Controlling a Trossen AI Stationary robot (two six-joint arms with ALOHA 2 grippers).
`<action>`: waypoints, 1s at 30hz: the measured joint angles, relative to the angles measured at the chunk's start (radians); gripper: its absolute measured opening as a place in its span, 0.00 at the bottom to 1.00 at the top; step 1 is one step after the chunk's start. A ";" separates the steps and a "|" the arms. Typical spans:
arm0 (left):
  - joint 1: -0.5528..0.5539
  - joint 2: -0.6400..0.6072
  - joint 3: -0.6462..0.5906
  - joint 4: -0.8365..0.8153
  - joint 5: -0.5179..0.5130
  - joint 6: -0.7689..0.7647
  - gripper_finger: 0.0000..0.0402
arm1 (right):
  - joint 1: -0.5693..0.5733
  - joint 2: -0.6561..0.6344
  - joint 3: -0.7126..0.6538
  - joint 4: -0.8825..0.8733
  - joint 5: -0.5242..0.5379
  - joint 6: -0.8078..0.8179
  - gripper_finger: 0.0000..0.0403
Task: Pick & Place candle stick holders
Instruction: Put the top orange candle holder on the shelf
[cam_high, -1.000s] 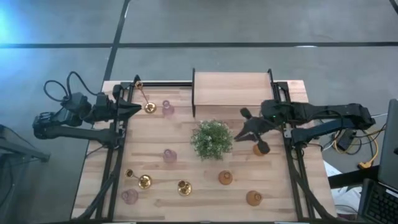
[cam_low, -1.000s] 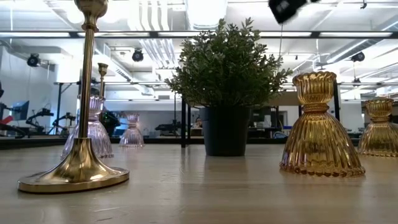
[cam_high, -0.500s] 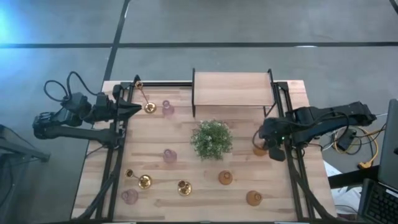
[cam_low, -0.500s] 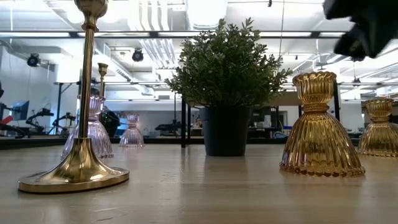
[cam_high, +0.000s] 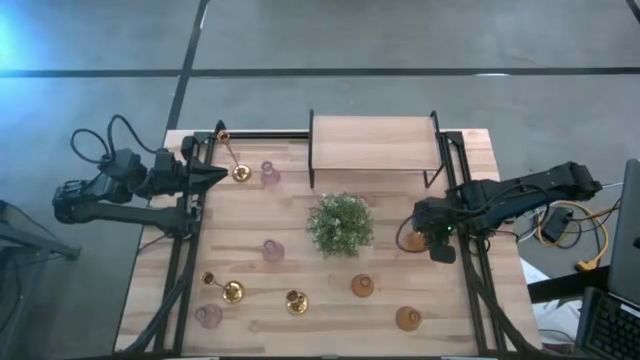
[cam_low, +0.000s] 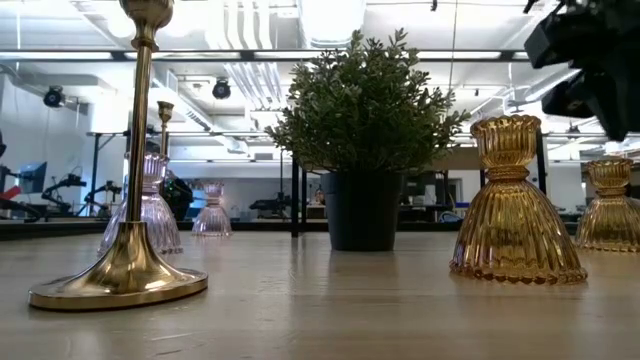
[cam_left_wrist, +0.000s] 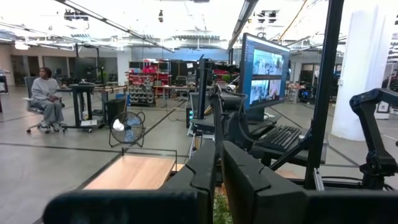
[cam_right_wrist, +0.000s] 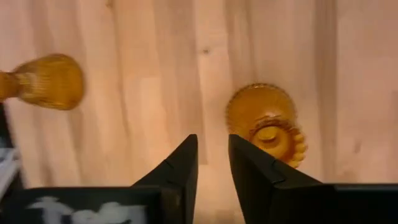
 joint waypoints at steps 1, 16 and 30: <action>0.000 0.000 0.000 0.000 0.000 0.000 0.08 | 0.000 0.010 0.000 0.000 0.009 -0.007 0.25; 0.000 0.000 0.000 0.000 0.000 0.000 0.08 | 0.000 0.071 -0.001 -0.009 0.027 -0.024 0.33; 0.000 0.000 0.000 0.000 0.000 0.000 0.08 | 0.000 0.086 -0.073 0.020 0.089 -0.030 0.32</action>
